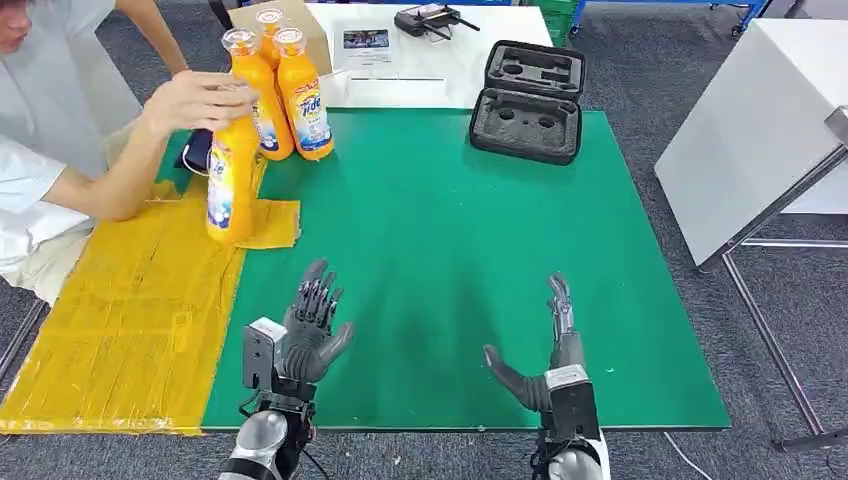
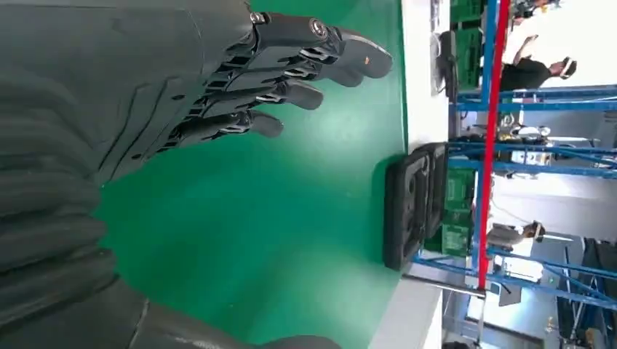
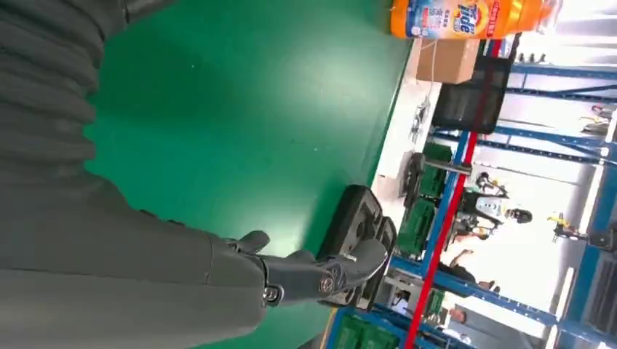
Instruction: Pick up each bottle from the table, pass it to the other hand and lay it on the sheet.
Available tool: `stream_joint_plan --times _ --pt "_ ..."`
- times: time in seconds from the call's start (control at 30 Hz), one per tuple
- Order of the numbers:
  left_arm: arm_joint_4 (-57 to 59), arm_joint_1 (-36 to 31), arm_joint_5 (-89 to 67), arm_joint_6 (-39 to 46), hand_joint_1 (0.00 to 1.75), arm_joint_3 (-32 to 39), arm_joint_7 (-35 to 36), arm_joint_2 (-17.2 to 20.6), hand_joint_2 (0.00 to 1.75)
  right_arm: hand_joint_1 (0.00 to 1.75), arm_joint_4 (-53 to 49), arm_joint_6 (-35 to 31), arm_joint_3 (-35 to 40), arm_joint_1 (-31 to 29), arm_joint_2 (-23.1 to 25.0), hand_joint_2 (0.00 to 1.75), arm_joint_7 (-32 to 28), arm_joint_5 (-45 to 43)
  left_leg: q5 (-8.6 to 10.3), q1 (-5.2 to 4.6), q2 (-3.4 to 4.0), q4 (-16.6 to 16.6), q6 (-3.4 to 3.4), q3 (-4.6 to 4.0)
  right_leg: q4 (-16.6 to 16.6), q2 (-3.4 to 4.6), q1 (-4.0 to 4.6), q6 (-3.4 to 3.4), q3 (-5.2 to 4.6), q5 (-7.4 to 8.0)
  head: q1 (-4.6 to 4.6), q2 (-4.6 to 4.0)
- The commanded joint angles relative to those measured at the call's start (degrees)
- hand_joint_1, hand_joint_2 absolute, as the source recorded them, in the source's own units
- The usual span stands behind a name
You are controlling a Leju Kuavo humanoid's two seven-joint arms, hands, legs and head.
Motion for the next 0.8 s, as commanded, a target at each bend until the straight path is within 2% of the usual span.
stream_joint_plan --times 0.03,0.07,0.2,0.3,0.37,0.4,0.6,0.63,0.8 --pt "6.17 -1.51 -2.3 -1.61 0.0 -1.47 1.57 0.52 1.75 0.0 0.53 0.36 -2.85 -0.92 0.69 1.75 -0.15 0.2 -0.05 -0.01 -0.01 -0.07 -0.05 0.19 -0.08 0.0 -0.01 -0.05 0.2 -0.06 -0.02 0.0" --pt "6.21 -1.6 -2.54 -1.51 0.0 -1.37 1.53 0.55 1.75 0.0 0.75 0.45 -2.96 -1.07 0.59 1.75 -0.13 0.33 -0.15 0.04 -0.03 -0.04 -0.1 0.39 -0.1 -0.01 0.04 -0.1 0.45 -0.15 0.0 0.0" --pt "5.15 -1.48 -3.81 -1.5 0.0 -1.55 1.76 1.09 1.75 0.0 1.91 2.05 -3.17 -1.41 0.38 1.75 -0.26 0.17 -0.07 0.03 0.02 -0.05 -0.08 0.22 -0.09 0.04 0.03 -0.07 0.25 -0.05 0.0 0.0" --pt "3.75 -1.1 -5.77 0.18 0.0 -1.97 1.48 0.94 1.75 0.0 1.95 2.64 -2.24 -1.2 0.23 1.75 -0.83 0.79 -0.22 0.08 0.01 -0.05 -0.17 0.57 -0.11 0.05 0.08 -0.17 0.63 -0.19 -0.02 0.0" --pt "3.75 -1.1 -5.77 0.18 0.0 -1.97 1.48 0.94 1.75 0.0 1.95 2.64 -2.24 -1.2 0.23 1.75 -0.83 0.79 -0.22 0.07 0.03 -0.04 -0.18 0.57 -0.1 0.07 0.08 -0.18 0.62 -0.2 0.0 0.0" --pt "3.75 -1.1 -5.77 0.18 0.0 -1.97 1.48 0.94 1.75 0.0 1.95 2.64 -2.24 -1.2 0.23 1.75 -0.83 0.79 -0.08 0.03 0.04 -0.04 -0.09 0.22 -0.08 0.06 0.03 -0.08 0.25 -0.06 -0.02 0.0" --pt "3.17 -0.86 -7.94 2.02 0.0 -2.85 0.74 1.0 1.75 0.0 1.87 2.77 -1.76 -1.24 0.19 1.75 -0.99 0.9 -0.2 0.07 0.02 -0.04 -0.14 0.49 -0.11 0.05 0.07 -0.14 0.55 -0.18 0.0 0.0" --pt "3.0 -0.79 -8.55 2.64 0.0 -3.05 0.61 0.91 1.75 0.0 1.95 2.73 -1.68 -1.31 0.19 0.0 -1.0 0.9 -0.19 0.07 0.05 -0.02 -0.13 0.43 -0.09 0.08 0.07 -0.13 0.48 -0.15 -0.02 0.0" --pt "3.0 -0.79 -8.55 2.64 0.0 -3.05 0.61 0.91 1.75 0.0 1.95 2.73 -1.68 -1.31 0.19 0.0 -1.0 0.9 -0.08 0.03 0.04 -0.03 -0.08 0.19 -0.07 0.06 0.03 -0.07 0.24 -0.05 0.0 0.0"
